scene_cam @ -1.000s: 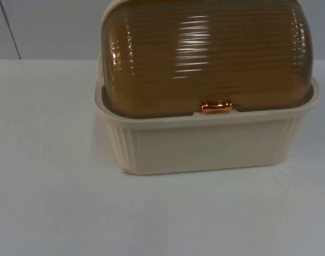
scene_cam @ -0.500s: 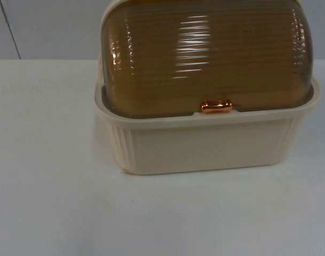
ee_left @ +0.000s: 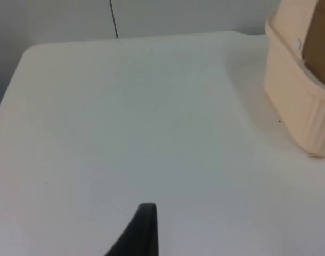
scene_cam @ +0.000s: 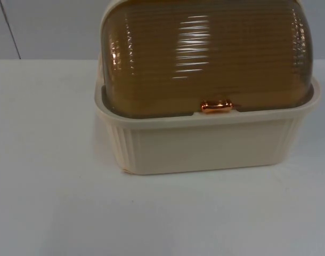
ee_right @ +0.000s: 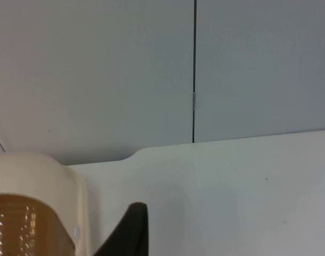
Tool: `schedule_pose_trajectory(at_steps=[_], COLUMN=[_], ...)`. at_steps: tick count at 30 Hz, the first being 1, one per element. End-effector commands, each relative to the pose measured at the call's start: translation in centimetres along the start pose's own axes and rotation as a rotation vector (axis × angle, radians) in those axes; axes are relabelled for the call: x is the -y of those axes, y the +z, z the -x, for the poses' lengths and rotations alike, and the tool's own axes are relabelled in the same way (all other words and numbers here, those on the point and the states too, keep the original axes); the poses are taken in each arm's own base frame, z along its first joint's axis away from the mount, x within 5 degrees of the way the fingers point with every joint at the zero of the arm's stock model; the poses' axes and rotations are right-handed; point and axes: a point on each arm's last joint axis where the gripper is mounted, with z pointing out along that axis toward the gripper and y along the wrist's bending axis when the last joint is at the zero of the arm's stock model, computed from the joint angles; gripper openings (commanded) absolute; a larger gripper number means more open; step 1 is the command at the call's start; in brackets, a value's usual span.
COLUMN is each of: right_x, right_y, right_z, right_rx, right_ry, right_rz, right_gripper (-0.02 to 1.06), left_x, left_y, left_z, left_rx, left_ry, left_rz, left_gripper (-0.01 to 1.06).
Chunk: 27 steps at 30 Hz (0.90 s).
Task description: Open the box lid with the left hand, place the block into the box with the right hand, then close the box lid with the left hand.
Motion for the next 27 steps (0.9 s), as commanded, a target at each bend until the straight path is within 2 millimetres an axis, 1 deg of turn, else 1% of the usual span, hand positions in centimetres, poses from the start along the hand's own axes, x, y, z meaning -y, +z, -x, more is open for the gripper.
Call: schedule_pose_trajectory(at_steps=[1,5,27], right_x=[0.03,-0.01,-0.01], right_y=[0.24,0.93,0.93], right_z=[0.04,-0.46,-0.45], right_rx=[0.023,-0.002,0.000], right_ry=[0.000,-0.002,-0.002], right_rz=[-0.002,-0.002,-0.001], right_gripper=[1.03,1.03,1.03], left_x=[-0.05,-0.08,-0.10], left_y=[0.38,0.47,0.54], left_z=[-0.38,-0.50,-0.60], left_rx=[-0.017,-0.025,-0.033], left_ry=[-0.007,-0.006,-0.005], left_rz=[0.004,0.007,0.009], left_gripper=[1.03,1.03,1.03])
